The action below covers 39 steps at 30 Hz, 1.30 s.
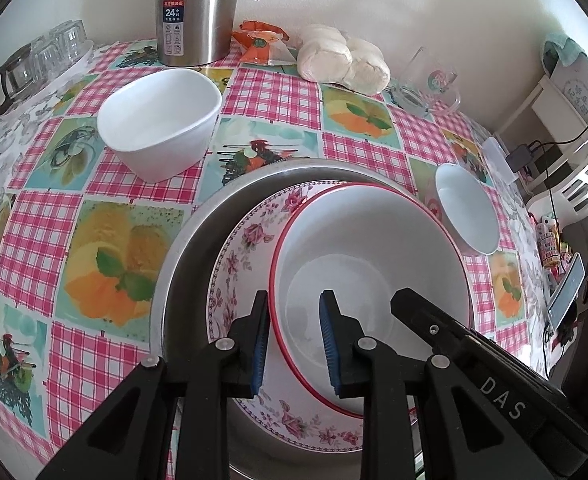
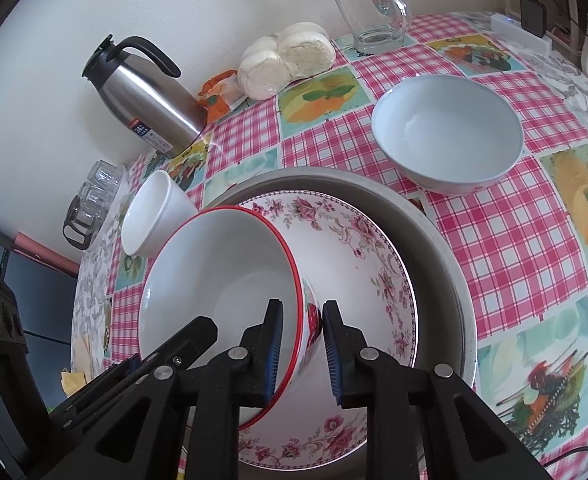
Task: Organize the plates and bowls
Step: 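Lower the red-rimmed bowl onto the plate inside the basin with both grippers, then open both grippers and release the bowl rim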
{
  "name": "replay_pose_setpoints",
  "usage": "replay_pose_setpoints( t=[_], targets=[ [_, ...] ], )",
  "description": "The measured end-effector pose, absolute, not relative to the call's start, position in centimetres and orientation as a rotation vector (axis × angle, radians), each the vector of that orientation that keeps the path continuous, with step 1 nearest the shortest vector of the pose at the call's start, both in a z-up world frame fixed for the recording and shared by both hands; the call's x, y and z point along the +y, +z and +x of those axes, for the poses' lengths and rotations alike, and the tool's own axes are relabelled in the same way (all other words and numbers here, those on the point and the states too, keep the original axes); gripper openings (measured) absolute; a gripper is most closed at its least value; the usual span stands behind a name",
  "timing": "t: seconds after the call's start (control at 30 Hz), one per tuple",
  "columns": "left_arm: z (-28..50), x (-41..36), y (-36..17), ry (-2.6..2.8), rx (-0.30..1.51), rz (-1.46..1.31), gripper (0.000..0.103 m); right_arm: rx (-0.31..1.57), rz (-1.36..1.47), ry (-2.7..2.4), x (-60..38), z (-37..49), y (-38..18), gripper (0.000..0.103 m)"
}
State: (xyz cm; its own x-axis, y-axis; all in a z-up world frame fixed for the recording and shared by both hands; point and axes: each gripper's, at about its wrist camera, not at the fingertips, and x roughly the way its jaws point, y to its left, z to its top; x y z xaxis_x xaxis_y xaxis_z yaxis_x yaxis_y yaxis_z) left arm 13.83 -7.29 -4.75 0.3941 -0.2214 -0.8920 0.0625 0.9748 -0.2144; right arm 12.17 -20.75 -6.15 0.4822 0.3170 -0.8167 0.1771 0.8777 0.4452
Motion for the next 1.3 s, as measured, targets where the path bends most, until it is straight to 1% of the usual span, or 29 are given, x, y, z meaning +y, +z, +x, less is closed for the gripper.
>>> replay_pose_setpoints(
  t=[0.2, 0.77, 0.9, 0.97, 1.03, 1.13, 1.17, 1.2, 1.27, 1.3],
  targets=[
    [13.8, -7.1, -4.5, -0.17, 1.145, -0.168, 0.026, 1.064, 0.516, 0.081, -20.9, 12.0, -5.9, 0.024],
    [13.2, -6.0, -2.5, -0.141, 1.053, -0.207, 0.026, 0.969, 0.52, 0.059, -21.8, 11.5, -4.2, 0.023],
    [13.1, -5.1, -2.0, -0.087, 1.021, -0.219, 0.037, 0.949, 0.502, 0.045, -21.7, 11.4, -3.8, 0.023],
    [13.1, -4.4, -1.8, -0.061, 1.007, -0.244, 0.039, 0.942, 0.492, 0.039, -21.7, 11.4, -3.7, 0.023],
    [13.1, -3.9, -1.8, -0.038, 1.005, -0.261, 0.049, 0.937, 0.481, 0.037, -21.6, 11.4, -3.6, 0.026],
    [13.1, -3.1, -1.6, 0.016, 0.993, -0.262, 0.05, 0.929, 0.462, 0.034, -21.4, 11.4, -3.4, 0.028],
    [13.1, -2.8, -1.5, 0.025, 0.988, -0.272, 0.05, 0.924, 0.454, 0.033, -21.3, 11.3, -3.3, 0.031],
    [13.1, -2.6, -1.5, 0.03, 0.986, -0.282, 0.051, 0.92, 0.449, 0.032, -21.3, 11.3, -3.2, 0.036],
    [12.9, -2.2, -1.5, 0.045, 0.98, -0.288, 0.054, 0.908, 0.432, 0.03, -21.2, 11.3, -3.0, 0.043],
    [12.9, -2.1, -1.5, 0.061, 0.976, -0.288, 0.059, 0.904, 0.426, 0.03, -21.1, 11.3, -2.9, 0.045]
  ],
)
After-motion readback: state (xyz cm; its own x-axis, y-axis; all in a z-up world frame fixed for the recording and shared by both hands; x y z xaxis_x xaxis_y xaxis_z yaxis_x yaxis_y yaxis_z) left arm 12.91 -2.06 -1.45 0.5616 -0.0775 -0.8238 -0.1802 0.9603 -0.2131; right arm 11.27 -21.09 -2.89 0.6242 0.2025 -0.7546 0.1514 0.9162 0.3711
